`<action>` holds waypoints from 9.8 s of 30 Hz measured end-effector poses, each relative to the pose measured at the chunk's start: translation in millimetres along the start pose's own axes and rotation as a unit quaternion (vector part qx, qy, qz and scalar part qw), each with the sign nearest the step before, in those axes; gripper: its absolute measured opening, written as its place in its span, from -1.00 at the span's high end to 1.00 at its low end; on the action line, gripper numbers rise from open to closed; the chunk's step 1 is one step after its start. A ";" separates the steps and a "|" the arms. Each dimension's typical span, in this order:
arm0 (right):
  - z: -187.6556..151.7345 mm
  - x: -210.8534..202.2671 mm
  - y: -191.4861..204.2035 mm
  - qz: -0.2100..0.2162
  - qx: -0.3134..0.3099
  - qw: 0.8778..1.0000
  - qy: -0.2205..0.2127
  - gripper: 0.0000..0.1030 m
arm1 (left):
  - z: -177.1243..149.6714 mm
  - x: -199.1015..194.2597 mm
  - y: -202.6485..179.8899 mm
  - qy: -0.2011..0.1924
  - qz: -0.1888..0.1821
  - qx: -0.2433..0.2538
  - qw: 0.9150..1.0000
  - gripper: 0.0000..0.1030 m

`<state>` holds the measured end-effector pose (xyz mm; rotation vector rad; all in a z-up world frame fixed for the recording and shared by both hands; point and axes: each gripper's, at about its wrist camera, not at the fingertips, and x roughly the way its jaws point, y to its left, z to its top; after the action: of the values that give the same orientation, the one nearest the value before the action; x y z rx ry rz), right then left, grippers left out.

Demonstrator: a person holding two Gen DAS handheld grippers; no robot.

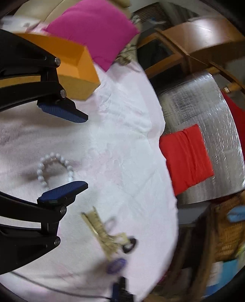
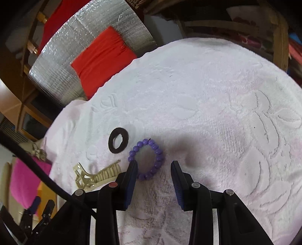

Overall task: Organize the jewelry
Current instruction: 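Grasp the purple bead bracelet with the right tool while the left tool grasps the beige claw clip, then carry the claw clip and purple bracelet into the orange box and open both tools, then move both tools back to the bed toward the white bracelet and black hair tie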

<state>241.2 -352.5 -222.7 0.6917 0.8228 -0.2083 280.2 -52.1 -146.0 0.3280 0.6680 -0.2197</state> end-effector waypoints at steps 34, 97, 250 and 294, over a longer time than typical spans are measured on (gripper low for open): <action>11.6 40.8 1.5 -0.012 -0.094 0.995 0.036 0.75 | 31.4 55.1 -105.6 0.013 -0.159 -0.046 0.986 -0.45; -16.0 38.2 39.8 0.006 -0.107 0.991 0.083 0.61 | 5.8 -7.2 8.7 -0.025 -0.093 -0.079 0.992 0.47; -9.7 -7.2 55.4 0.112 -0.061 0.991 0.044 0.12 | -30.4 5.6 34.1 0.048 0.031 0.006 0.998 -0.32; 18.3 3.1 37.8 0.097 -0.044 0.994 0.014 0.12 | -39.1 34.5 22.9 0.122 -0.085 -0.055 0.987 -0.32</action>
<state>270.4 -335.1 -197.9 0.6887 0.7818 0.0130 291.3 -19.8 -191.6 0.1940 0.9479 -0.3067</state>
